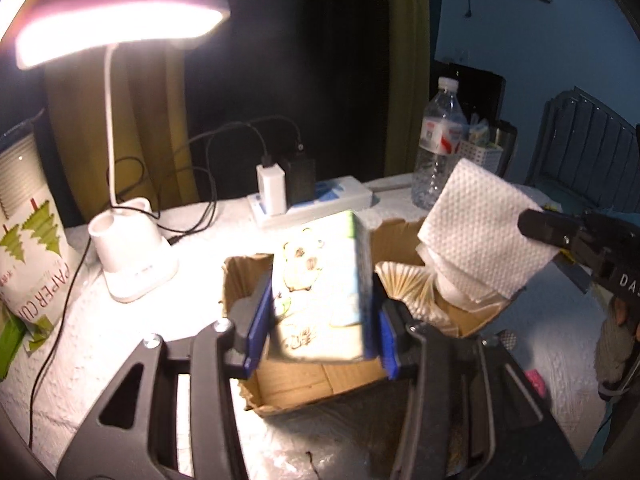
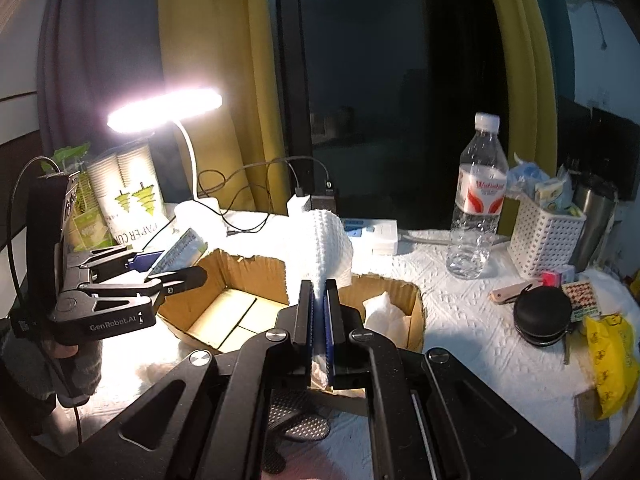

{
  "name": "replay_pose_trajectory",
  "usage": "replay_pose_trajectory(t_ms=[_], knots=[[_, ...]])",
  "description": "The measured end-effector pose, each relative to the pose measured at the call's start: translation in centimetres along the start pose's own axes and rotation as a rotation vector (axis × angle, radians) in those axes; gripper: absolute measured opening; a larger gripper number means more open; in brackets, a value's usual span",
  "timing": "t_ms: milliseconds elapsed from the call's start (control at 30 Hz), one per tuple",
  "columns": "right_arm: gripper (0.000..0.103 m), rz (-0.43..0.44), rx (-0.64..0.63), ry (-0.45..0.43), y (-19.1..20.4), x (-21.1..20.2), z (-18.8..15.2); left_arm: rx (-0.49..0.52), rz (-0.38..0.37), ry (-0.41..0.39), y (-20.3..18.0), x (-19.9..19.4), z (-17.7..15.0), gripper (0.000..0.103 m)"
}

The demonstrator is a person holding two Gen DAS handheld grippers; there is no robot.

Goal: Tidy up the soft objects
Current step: 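Place the tissue pack in the box with the left tool while the right tool drops the towel in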

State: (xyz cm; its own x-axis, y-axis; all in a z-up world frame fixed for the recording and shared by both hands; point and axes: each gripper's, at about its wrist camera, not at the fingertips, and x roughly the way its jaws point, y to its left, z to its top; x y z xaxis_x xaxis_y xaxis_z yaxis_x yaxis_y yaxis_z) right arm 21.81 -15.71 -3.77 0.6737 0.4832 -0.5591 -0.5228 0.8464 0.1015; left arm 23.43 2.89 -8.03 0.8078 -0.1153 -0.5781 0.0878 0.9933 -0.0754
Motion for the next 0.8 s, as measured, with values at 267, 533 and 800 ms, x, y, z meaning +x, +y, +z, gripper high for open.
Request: replay_pose_trajectory(t_ms=[267,533,800], knots=[[0.005,0.023,0.029,0.049,-0.8,2.9,-1.3,0.008,0.003,0.082,-1.1,3.6,-0.7,0.046],[0.005,0.026,0.047,0.096,-1.5,4.7,-2.4,0.020,0.000,0.165,-1.7,6.1,-1.7,0.047],[0.014,0.020,0.043,0.105,-1.3,4.6,-2.5,0.011,0.014,0.147,-1.7,5.2,-1.4,0.053]])
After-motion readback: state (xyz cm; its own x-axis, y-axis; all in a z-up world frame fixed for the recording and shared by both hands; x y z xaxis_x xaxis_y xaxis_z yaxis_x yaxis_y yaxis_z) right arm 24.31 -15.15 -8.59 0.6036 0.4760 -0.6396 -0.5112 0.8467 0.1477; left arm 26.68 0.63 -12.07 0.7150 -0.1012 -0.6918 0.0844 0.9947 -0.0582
